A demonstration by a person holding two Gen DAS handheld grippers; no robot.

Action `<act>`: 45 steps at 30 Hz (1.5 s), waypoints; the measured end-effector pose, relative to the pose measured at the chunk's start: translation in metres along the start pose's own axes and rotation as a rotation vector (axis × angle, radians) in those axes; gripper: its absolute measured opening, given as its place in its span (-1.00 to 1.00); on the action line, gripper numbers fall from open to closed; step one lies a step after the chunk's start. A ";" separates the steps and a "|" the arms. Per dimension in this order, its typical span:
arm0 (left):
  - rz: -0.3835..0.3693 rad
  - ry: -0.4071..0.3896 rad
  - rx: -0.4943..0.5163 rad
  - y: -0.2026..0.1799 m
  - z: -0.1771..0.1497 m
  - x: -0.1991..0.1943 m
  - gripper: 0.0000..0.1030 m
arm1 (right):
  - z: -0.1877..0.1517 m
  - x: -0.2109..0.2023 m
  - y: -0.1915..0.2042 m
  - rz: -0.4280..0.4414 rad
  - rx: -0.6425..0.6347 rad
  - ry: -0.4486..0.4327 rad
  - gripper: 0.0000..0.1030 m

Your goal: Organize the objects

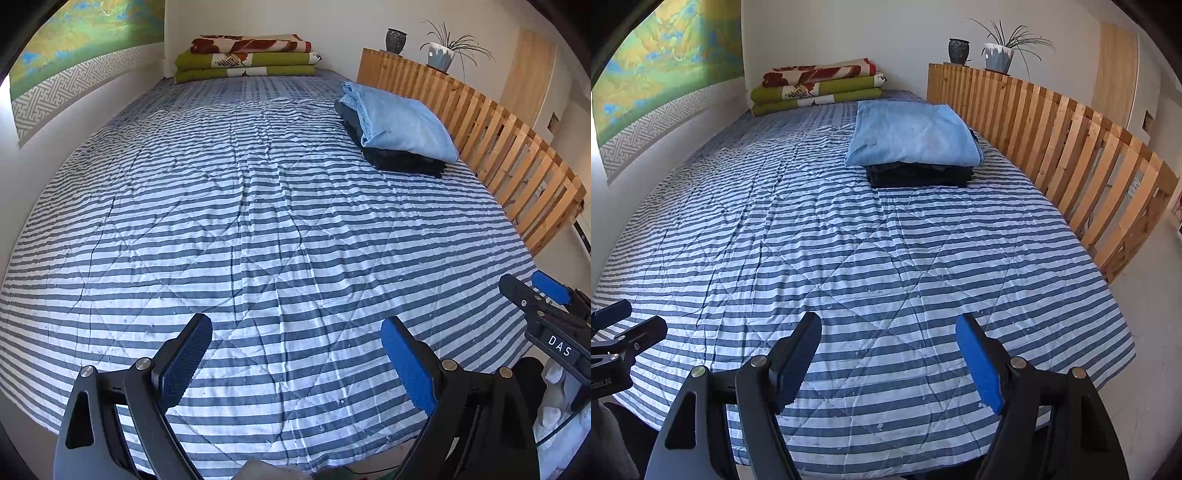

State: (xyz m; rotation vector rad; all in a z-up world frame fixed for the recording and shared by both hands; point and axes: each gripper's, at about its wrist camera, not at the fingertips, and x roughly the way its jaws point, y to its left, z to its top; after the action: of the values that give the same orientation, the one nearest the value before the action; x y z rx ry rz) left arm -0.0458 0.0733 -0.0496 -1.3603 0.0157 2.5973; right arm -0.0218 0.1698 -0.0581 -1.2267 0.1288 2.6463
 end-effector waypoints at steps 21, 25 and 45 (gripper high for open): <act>-0.005 0.014 -0.009 0.006 0.006 0.017 0.84 | 0.004 0.014 0.007 -0.006 0.003 0.024 0.39; -0.002 0.011 -0.014 0.010 0.009 0.017 0.84 | 0.005 0.016 0.011 -0.004 -0.004 0.026 0.39; 0.029 -0.004 -0.040 0.033 0.021 0.024 0.84 | 0.017 0.024 0.042 0.005 -0.050 0.028 0.39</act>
State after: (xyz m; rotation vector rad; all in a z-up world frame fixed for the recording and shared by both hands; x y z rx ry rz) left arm -0.0825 0.0475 -0.0596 -1.3787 -0.0179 2.6374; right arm -0.0594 0.1356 -0.0663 -1.2815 0.0703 2.6526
